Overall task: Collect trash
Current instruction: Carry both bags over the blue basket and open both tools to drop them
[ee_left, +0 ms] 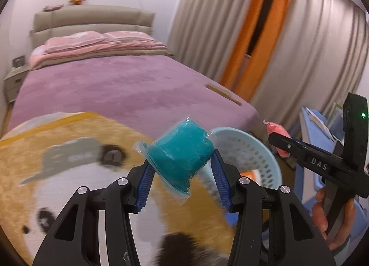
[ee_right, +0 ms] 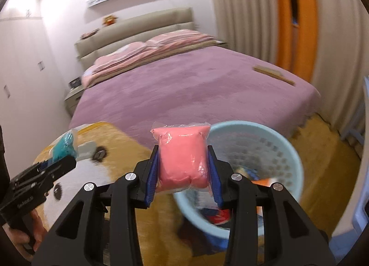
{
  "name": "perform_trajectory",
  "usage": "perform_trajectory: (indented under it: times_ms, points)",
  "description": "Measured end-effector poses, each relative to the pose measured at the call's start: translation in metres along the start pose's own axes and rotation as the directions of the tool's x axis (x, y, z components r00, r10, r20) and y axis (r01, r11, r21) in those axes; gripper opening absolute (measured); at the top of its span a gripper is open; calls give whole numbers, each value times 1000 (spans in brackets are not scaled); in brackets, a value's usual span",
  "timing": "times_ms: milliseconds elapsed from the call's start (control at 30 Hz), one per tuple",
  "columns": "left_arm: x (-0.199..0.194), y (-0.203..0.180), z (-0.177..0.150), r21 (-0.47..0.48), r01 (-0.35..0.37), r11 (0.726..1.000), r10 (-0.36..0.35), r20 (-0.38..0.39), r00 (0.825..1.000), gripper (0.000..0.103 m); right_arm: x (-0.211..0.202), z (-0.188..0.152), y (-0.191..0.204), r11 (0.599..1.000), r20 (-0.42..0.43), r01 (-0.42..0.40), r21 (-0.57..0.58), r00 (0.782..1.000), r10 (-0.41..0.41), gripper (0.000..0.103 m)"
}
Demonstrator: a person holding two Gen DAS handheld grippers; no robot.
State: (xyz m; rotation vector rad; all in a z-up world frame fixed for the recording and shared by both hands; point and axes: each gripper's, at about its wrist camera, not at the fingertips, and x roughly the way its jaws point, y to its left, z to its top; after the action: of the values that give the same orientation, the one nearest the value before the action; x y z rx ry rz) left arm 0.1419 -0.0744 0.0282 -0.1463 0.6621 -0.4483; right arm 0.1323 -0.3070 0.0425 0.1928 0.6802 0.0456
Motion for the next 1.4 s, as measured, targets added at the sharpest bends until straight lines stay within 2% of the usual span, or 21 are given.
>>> perform_trajectory:
  times_ms: [200, 333, 467, 533, 600, 633, 800, 967, 1267, 1400]
  points:
    - [48, -55, -5, 61, 58, 996, -54, -70, 996, 47, 14, -7, -64, 990, -61, 83, 117, 995, -77, 36]
    - [79, -75, -10, 69, 87, 994, -78, -125, 989, 47, 27, -15, -89, 979, -106, 123, 163, 989, -107, 37]
    - [103, -90, -12, 73, 96, 993, -83, -161, 983, 48, 36, -20, -98, 973, -131, 139, 186, 985, -116, 37]
    - [110, -95, -13, 77, 89, 993, -75, -169, 983, 50, 43, -19, -102, 971, -148, 138, 197, 983, -109, 42]
    - [114, -96, -12, 72, 82, 994, -68, -170, 983, 64, 49, -20, -108, 965, -159, 125, 230, 983, -90, 65]
    - [115, -96, -12, 66, 81, 995, -69, -167, 984, 66, 49, -22, -109, 963, -157, 120, 241, 984, -83, 66]
    - [107, -93, -14, 59, 93, 994, -83, -150, 985, 77, 47, -27, -113, 963, -155, 104, 248, 986, -66, 66]
    - [98, -92, -15, 70, 96, 993, -86, -137, 987, 80, 34, -29, -105, 965, -138, 73, 253, 990, -39, 66]
    - [41, -72, -18, 75, 68, 995, -65, -45, 997, 84, 1, -29, -58, 987, -78, 62, 152, 996, -50, 67]
    - [11, -58, -23, 67, 17, 998, -18, 11, 1000, 85, -14, -34, -32, 992, -44, 57, 111, 998, -52, 72]
